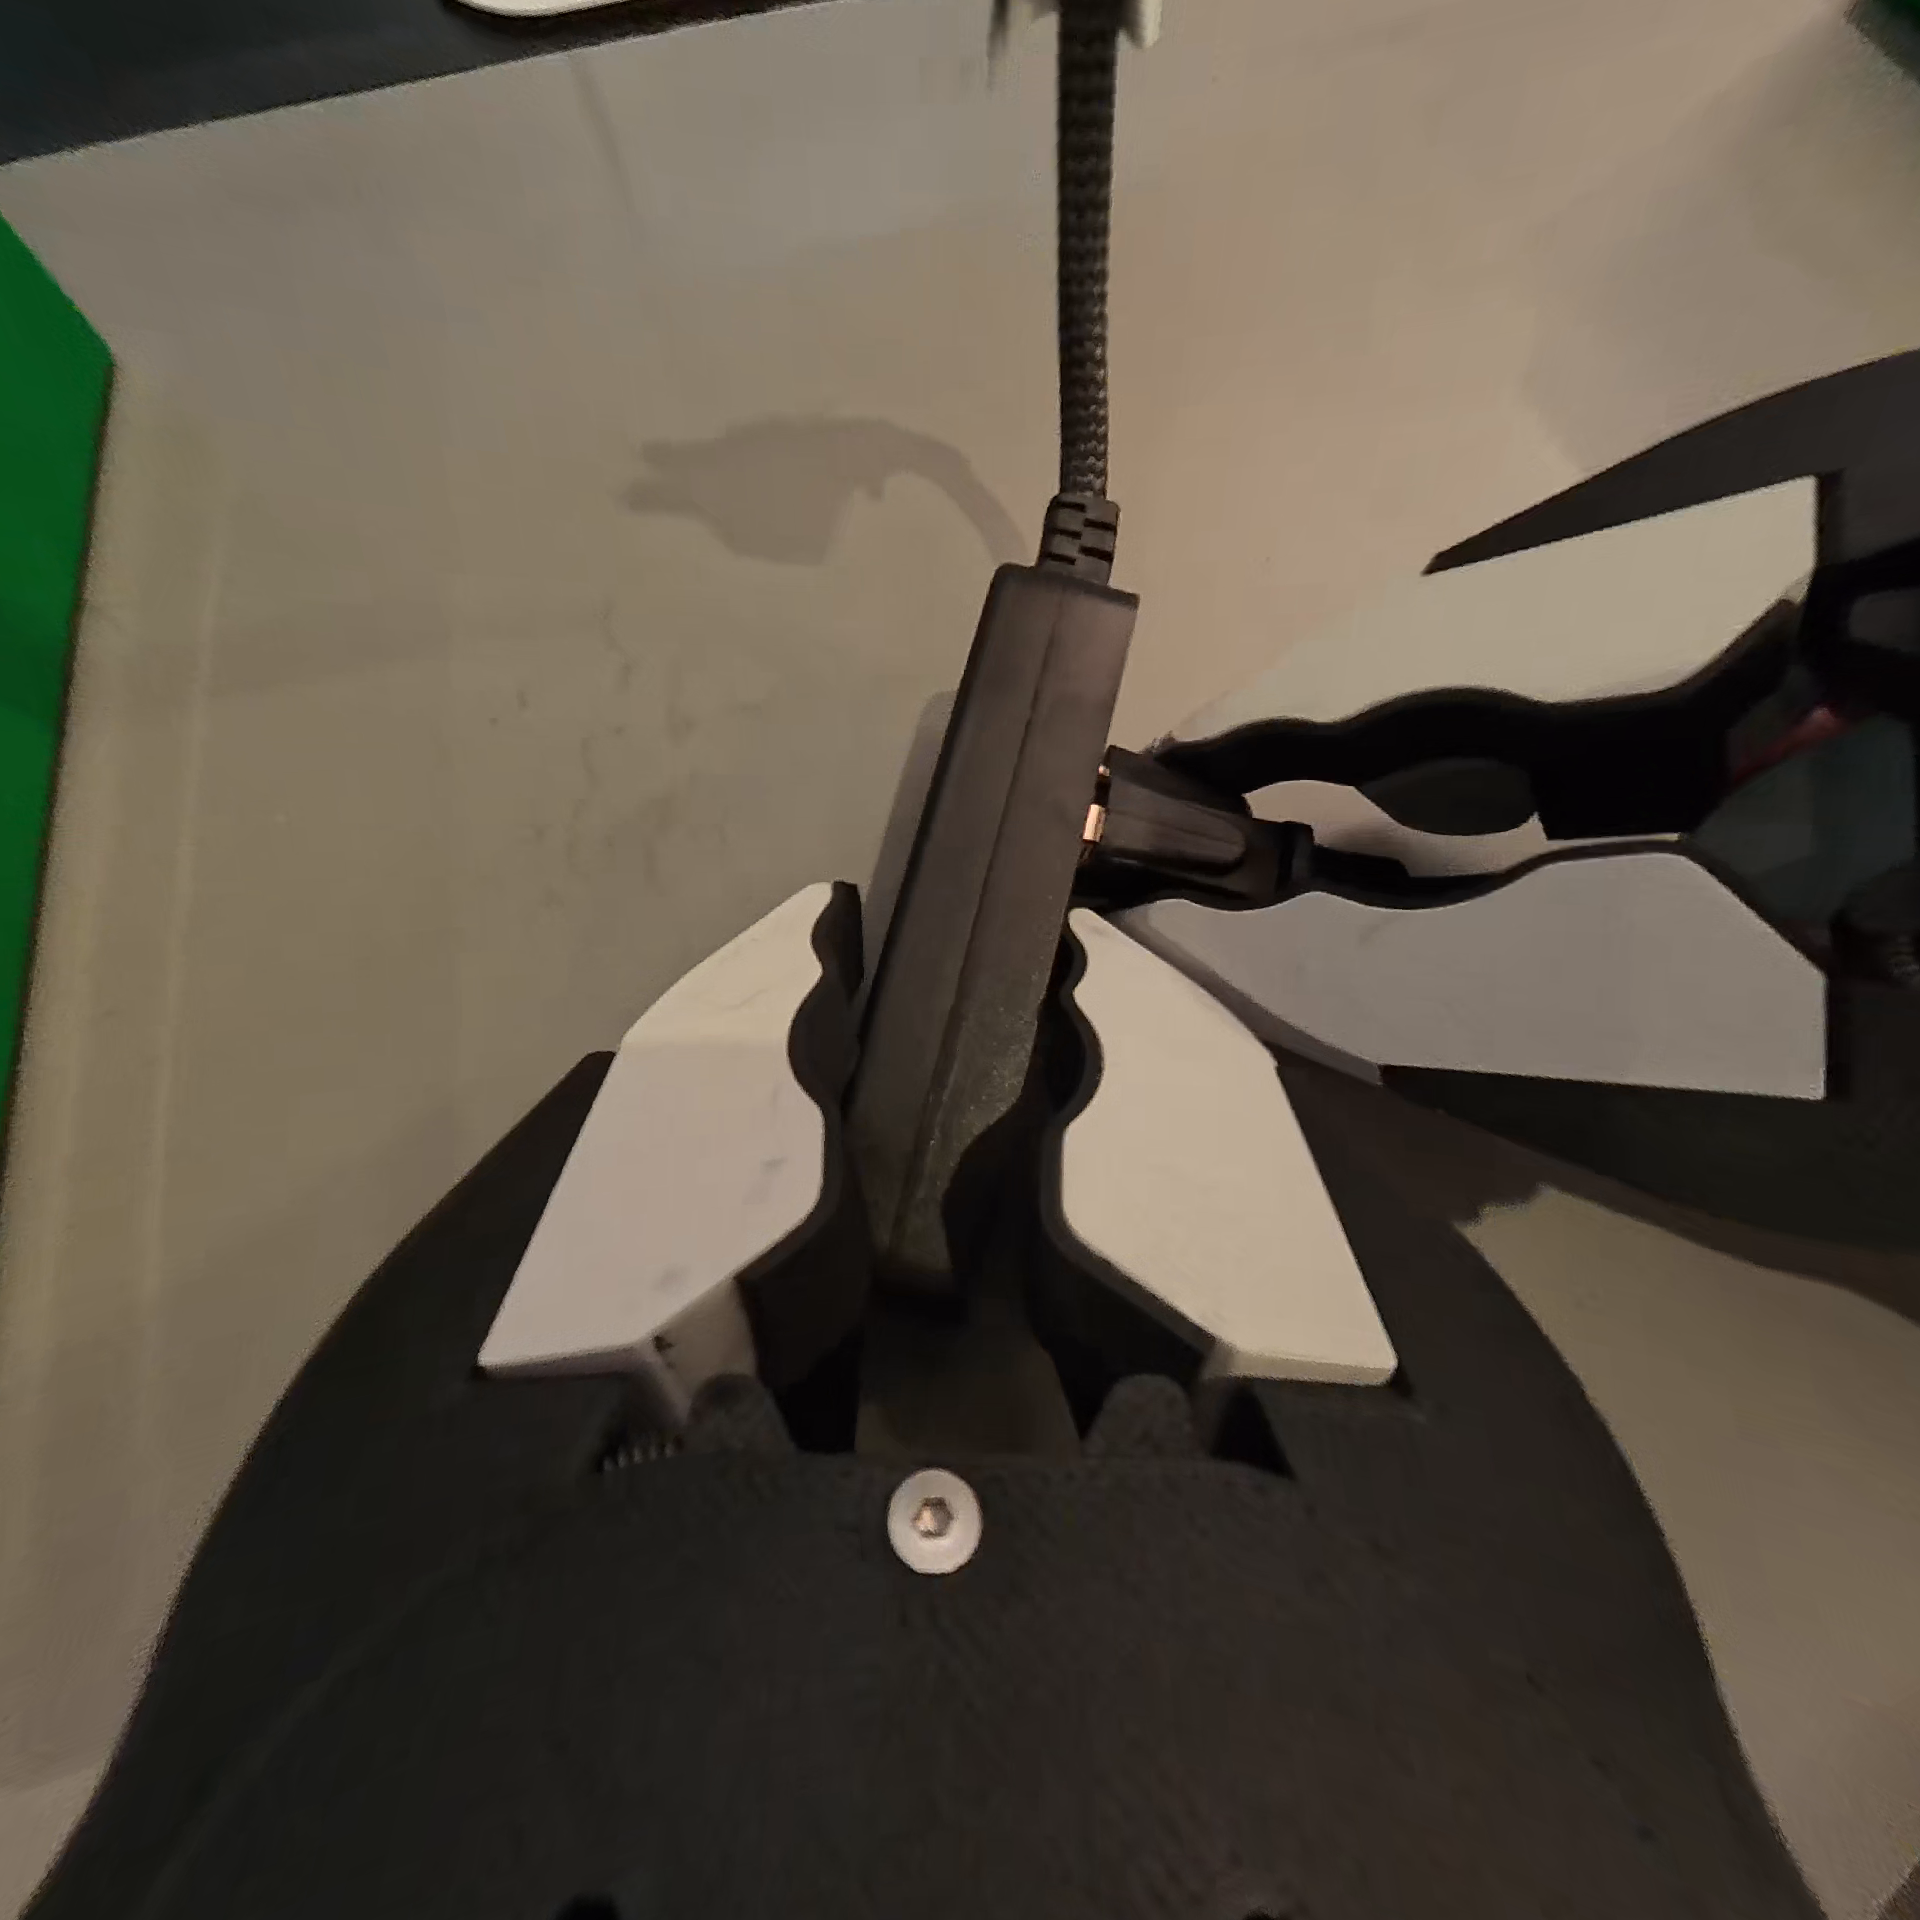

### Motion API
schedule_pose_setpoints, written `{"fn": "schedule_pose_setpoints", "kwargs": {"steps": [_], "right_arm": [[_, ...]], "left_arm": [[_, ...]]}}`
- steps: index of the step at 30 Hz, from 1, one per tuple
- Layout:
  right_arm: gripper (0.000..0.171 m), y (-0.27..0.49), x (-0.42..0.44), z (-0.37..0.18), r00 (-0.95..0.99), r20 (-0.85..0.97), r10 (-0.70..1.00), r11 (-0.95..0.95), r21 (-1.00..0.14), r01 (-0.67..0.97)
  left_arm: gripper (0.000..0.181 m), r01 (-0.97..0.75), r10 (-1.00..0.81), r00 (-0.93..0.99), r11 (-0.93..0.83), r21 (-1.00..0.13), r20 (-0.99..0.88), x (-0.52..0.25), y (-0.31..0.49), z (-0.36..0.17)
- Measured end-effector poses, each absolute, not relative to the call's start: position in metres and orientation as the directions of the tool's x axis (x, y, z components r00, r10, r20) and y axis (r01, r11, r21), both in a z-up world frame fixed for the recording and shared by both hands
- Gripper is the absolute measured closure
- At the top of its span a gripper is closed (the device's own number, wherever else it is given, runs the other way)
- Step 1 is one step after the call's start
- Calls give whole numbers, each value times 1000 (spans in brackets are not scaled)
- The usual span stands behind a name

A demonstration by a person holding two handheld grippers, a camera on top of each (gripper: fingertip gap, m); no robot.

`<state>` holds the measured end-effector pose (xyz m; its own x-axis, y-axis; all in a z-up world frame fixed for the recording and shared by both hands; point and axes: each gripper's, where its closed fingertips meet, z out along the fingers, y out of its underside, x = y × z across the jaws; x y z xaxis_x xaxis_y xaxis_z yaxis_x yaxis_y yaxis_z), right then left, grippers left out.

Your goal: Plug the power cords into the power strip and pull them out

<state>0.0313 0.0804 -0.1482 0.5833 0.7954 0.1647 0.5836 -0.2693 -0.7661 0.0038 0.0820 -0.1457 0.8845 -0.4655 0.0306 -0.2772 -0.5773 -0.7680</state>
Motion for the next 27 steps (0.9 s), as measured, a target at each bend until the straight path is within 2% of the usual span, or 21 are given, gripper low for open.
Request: {"fn": "schedule_pose_setpoints", "kwargs": {"steps": [9,15,18,23,27], "right_arm": [[143,79,46,-143,669,267,694,-261,-773,579],[145,73,57,-121,669,384,637,-100,-819,565],[145,69,59,-111,667,407,625,-34,-838,544],[144,64,56,-99,666,284,690,-53,-898,437],[138,59,62,-78,664,-6,748,-175,-966,189]], "left_arm": [[140,-257,-448,894,-566,-783,30,11,84,-143],[153,-395,-630,771,-349,-850,-99,33,71,-124],[154,-402,-624,766,-278,-873,-154,35,66,-115],[154,-429,-569,776,-161,-889,-271,34,64,-97],[153,-371,-539,807,-146,-917,-240,29,68,-80]]}}
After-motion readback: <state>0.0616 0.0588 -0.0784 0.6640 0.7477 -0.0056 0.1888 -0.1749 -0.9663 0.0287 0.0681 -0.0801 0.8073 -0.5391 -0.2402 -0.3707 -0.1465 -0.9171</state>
